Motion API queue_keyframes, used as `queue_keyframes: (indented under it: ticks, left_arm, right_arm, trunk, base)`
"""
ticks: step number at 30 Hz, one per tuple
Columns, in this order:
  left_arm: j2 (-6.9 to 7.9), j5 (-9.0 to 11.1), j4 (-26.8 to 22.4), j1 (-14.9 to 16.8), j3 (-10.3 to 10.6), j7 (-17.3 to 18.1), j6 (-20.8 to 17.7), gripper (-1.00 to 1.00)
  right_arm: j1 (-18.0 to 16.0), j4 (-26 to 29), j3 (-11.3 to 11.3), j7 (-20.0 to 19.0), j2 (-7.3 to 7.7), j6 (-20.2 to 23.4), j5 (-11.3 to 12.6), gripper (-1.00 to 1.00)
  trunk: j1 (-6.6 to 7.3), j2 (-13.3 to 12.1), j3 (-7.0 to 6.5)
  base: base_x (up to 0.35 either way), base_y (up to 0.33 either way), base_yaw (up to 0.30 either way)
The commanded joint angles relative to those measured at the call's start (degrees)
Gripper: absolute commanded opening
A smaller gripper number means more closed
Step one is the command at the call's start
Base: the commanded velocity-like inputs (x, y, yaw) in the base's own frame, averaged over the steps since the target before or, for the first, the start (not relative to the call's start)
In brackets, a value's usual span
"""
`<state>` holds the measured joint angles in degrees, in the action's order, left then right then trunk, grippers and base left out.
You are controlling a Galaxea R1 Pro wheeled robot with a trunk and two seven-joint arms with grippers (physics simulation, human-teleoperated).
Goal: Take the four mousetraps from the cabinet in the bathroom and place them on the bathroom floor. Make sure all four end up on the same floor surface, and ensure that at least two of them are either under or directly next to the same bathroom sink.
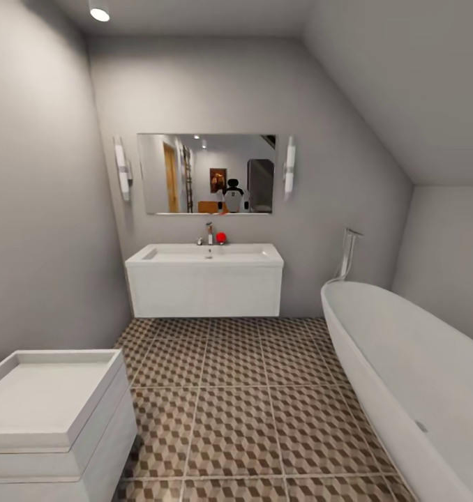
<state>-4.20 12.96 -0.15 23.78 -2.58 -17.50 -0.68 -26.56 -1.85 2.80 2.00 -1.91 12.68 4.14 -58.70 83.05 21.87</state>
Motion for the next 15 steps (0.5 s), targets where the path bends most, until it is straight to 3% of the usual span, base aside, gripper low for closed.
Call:
queue_keyframes:
  ticks: [1, 15]
  left_arm:
    - [-0.01, -0.05, -0.02, 0.04, -0.23, -0.17, -0.09, -1.0]
    - [-0.01, -0.12, -0.02, 0.04, -0.23, -0.17, -0.06, -1.0]
  right_arm:
    - [-0.07, -0.08, 0.32, 0.19, -0.02, 0.08, 0.43, -1.0]
    - [-0.07, -0.08, 0.35, 0.19, -0.04, 0.13, 0.43, -1.0]
  trunk:
    - [-0.03, 0.03, 0.07]
    - [-0.03, 0.03, 0.07]
  base:
    - [0.323, 0.0, 0.0]
    - [0.323, 0.0, 0.0]
